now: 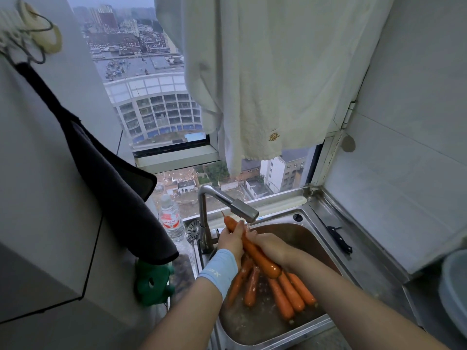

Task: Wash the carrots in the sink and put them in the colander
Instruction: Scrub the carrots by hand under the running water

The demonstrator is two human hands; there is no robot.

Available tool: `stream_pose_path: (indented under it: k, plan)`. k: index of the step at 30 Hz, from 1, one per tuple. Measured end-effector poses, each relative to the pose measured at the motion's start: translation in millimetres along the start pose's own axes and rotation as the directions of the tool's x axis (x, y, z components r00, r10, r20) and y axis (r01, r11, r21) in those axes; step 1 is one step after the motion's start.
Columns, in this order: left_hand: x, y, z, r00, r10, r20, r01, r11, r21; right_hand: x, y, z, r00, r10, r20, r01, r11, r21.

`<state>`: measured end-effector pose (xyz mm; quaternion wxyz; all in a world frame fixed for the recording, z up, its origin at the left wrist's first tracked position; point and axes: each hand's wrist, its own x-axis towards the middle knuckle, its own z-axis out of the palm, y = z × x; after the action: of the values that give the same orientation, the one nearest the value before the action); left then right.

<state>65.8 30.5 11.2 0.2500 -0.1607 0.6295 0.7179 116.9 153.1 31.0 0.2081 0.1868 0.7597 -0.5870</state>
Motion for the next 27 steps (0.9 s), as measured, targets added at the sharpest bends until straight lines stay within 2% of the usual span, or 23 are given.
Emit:
stream_pose_path:
  k: [3, 8, 10, 12, 16, 20, 23, 27]
  plan:
    - [-3, 5, 3, 0.994, 0.075, -0.085, -0.062, 0.988, 0.14, -6, 1, 3, 0.995, -0.096, 0.014, 0.097, 0.99, -0.104]
    - [2, 6, -4, 0.998, -0.024, 0.056, 0.026, 0.999, -0.033, -8, 2, 5, 0.983, -0.141, -0.114, 0.115, 0.971, -0.208]
    - [-1, 7, -3, 0.994, -0.014, 0.112, 0.026, 0.993, -0.111, -7, 4, 1, 0.984, -0.113, -0.135, 0.083, 0.975, -0.204]
    - [-6, 9, 3, 0.994, -0.004, 0.111, 0.02, 0.99, -0.14, -6, 7, -2, 0.986, -0.102, -0.129, 0.075, 0.977, -0.197]
    - [-4, 13, 13, 0.995, -0.013, -0.101, 0.017, 0.999, 0.034, -11, 6, 3, 0.987, -0.137, -0.081, 0.115, 0.967, -0.226]
    - [29, 0, 13, 0.979, -0.03, -0.202, 0.018, 0.998, -0.061, -12, 11, 3, 0.985, -0.171, -0.032, 0.156, 0.951, -0.268]
    - [56, -15, 8, 0.983, -0.078, -0.168, 0.058, 0.991, -0.123, -10, 18, -6, 0.978, -0.207, -0.018, 0.184, 0.903, -0.387]
    - [-4, 8, 18, 0.997, -0.063, -0.041, 0.055, 0.984, -0.172, -5, 26, -19, 0.974, -0.226, 0.001, 0.197, 0.847, -0.493]
